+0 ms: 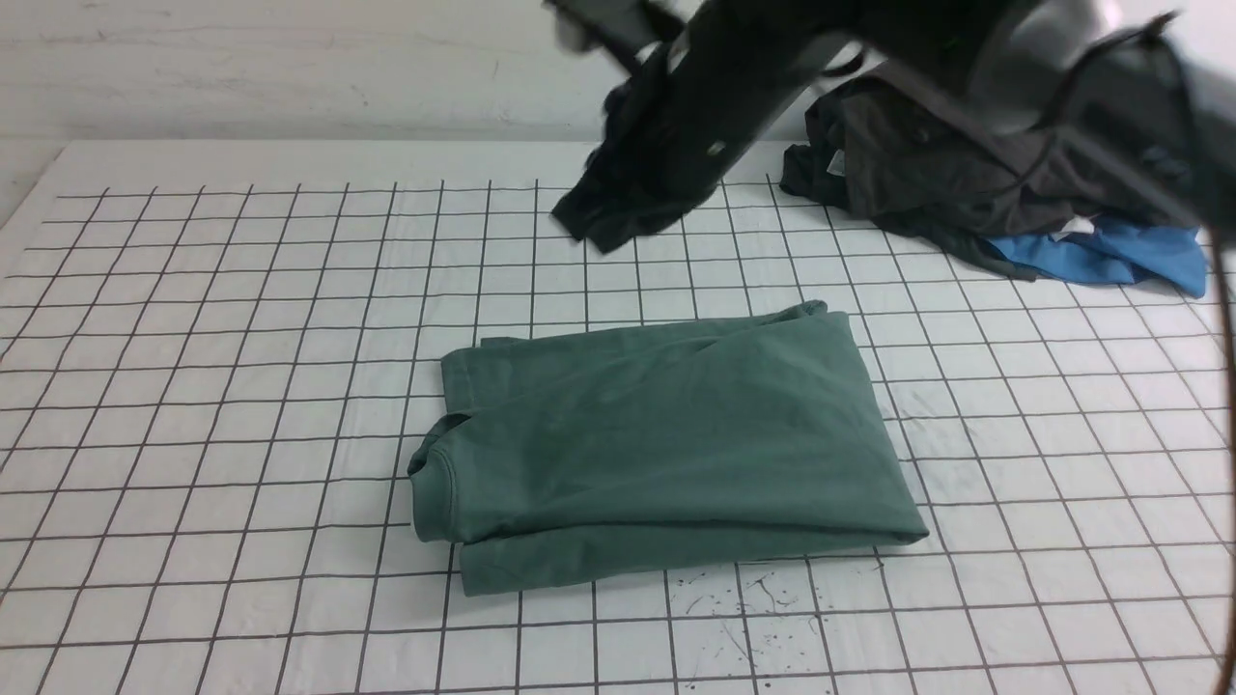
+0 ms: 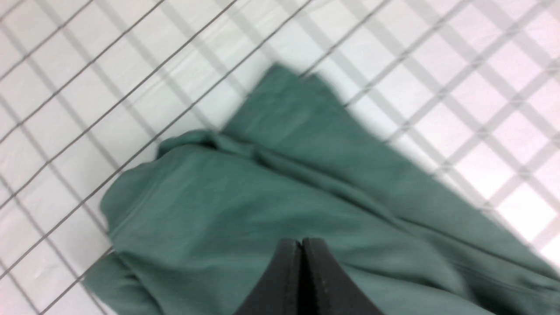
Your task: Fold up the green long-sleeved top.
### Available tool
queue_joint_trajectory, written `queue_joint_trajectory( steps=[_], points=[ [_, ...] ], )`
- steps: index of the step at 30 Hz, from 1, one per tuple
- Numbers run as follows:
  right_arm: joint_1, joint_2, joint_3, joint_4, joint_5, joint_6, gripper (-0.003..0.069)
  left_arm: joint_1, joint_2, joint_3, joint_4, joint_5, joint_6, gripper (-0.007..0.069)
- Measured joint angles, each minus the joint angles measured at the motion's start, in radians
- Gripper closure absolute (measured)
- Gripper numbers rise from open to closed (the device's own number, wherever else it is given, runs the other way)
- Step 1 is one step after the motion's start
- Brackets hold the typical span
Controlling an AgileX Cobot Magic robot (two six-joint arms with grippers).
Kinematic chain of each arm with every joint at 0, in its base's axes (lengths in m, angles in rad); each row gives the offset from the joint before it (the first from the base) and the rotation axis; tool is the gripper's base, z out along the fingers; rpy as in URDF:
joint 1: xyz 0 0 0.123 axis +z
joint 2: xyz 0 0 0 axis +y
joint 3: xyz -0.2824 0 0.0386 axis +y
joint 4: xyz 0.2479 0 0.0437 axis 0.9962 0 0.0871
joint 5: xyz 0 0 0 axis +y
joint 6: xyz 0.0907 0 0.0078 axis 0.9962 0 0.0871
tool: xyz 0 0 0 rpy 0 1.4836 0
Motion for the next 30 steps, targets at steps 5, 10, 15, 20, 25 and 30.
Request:
queue_joint_trajectory(
  steps=[5, 10, 15, 20, 25, 30],
  points=[
    [-0.077, -0.140, 0.079, 0.000, 0.004, 0.002, 0.0673, 0.000, -0.148, 0.231, 0.012, 0.000, -0.058, 0.0631],
    [-0.134, -0.358, 0.271, 0.015, 0.009, -0.030, 0.0673, 0.000, -0.362, 0.548, 0.012, -0.071, -0.117, 0.0631],
    [-0.146, -0.592, 0.546, 0.028, -0.053, -0.040, 0.0673, 0.000, -0.634, 0.873, -0.003, -0.238, -0.199, 0.0631],
    [-0.146, -0.785, 0.768, 0.060, -0.212, -0.062, 0.0673, 0.000, -0.860, 1.090, -0.048, -0.350, -0.211, 0.0631],
    [-0.146, -1.030, 1.034, 0.144, -0.420, -0.138, 0.0673, 0.000, -1.088, 1.257, -0.053, -0.409, -0.211, 0.0631],
    [-0.146, -1.277, 1.246, 0.212, -0.576, -0.253, 0.0673, 0.000, -1.261, 1.315, -0.055, -0.461, -0.211, 0.0631]
  ],
)
